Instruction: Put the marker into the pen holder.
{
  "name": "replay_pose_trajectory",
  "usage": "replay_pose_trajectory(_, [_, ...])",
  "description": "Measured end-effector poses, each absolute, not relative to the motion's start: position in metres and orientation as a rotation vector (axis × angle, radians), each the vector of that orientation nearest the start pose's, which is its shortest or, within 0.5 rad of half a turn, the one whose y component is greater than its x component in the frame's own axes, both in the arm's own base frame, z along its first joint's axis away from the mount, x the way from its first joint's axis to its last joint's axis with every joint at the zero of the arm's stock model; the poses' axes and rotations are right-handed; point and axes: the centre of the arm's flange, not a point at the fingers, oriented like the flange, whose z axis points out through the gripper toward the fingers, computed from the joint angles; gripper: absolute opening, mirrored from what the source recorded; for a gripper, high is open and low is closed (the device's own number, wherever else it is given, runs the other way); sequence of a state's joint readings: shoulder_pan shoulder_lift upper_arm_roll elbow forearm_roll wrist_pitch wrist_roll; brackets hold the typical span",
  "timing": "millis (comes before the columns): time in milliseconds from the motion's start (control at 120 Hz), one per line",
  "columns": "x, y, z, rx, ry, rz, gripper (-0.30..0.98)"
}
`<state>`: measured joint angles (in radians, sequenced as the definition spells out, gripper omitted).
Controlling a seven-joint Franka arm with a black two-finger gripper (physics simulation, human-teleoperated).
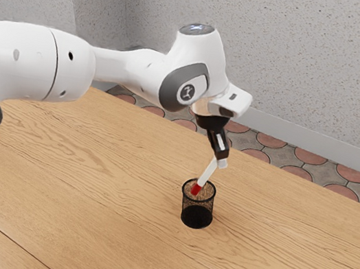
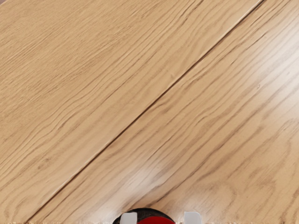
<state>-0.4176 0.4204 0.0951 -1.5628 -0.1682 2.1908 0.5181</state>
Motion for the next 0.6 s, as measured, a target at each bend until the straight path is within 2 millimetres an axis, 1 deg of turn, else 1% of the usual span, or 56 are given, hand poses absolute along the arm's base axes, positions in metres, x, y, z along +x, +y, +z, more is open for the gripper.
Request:
replay_pose_trajectory(167, [0.659,-0.235,0.371,-3.001,1.185,-0.224,-0.07])
replay_pose_trajectory(225, [0.659,-0.234,0.36,-3.011,1.178,-0.196,0.05])
replay_pose_trajectory(250, [0.659,-0.234,0.36,-3.014,1.179,-0.194,0.11])
replay_pose_trajectory(267, [0.659,-0.233,0.363,-3.015,1.179,-0.201,0.14])
replay_pose_trajectory(300, [0.658,-0.231,0.381,-3.016,1.179,-0.234,0.22])
replay_pose_trajectory(333, [0.654,-0.227,0.411,-3.016,1.179,-0.284,0.29])
replay_pose_trajectory(367, [0.648,-0.218,0.45,-3.008,1.177,-0.341,0.34])
replay_pose_trajectory(392, [0.643,-0.205,0.48,-3.001,1.166,-0.377,0.38])
replay_pose_trajectory(450, [0.628,-0.166,0.548,-2.966,1.126,-0.425,0.46])
replay_pose_trajectory(517, [0.605,-0.139,0.616,-2.89,1.113,-0.438,0.52])
replay_pose_trajectory(542, [0.597,-0.132,0.632,-2.87,1.107,-0.428,0.54])
replay_pose_trajectory(558, [0.592,-0.127,0.64,-2.861,1.101,-0.415,0.55])
replay_pose_trajectory(600, [0.585,-0.115,0.649,-2.85,1.084,-0.37,0.57])
